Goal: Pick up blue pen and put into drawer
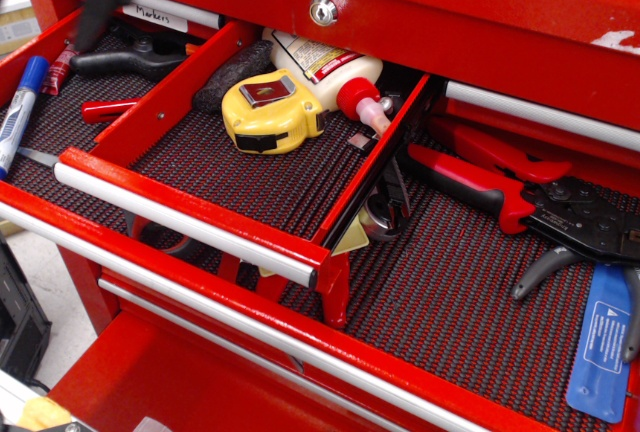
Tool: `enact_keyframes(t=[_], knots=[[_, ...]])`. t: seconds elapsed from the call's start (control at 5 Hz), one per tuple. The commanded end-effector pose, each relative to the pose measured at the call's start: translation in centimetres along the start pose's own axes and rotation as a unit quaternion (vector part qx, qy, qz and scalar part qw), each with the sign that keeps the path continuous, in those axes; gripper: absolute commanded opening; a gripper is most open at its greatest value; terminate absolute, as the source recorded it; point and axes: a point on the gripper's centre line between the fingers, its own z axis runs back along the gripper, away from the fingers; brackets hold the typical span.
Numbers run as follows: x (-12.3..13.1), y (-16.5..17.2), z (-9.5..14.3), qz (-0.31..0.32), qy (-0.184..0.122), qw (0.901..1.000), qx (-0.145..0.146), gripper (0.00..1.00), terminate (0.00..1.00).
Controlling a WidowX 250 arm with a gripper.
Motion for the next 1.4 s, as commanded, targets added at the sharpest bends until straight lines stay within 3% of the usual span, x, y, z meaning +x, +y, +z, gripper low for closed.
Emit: enact_keyframes(t=[0.0,0.2,0.4,0.6,0.8,1.2], knots=[[3.2,5.0,-5.4,-0.039,-0.059,0.9975,0.001,1.00,0.00],[4.2,4.8,-8.0,-0.048,-0.089,0.9946,-0.025,1.00,0.00],[5.1,3.8,-9.0,-0.059,-0.110,0.9907,-0.055,1.00,0.00],[5.2,2.2,-9.2,-0.061,-0.143,0.9858,-0.064,1.00,0.00],[5.0,1.4,-8.6,-0.061,-0.145,0.9846,-0.075,1.00,0.00],[4.6,1.6,-11.0,-0.068,-0.149,0.9782,-0.128,1.00,0.00]])
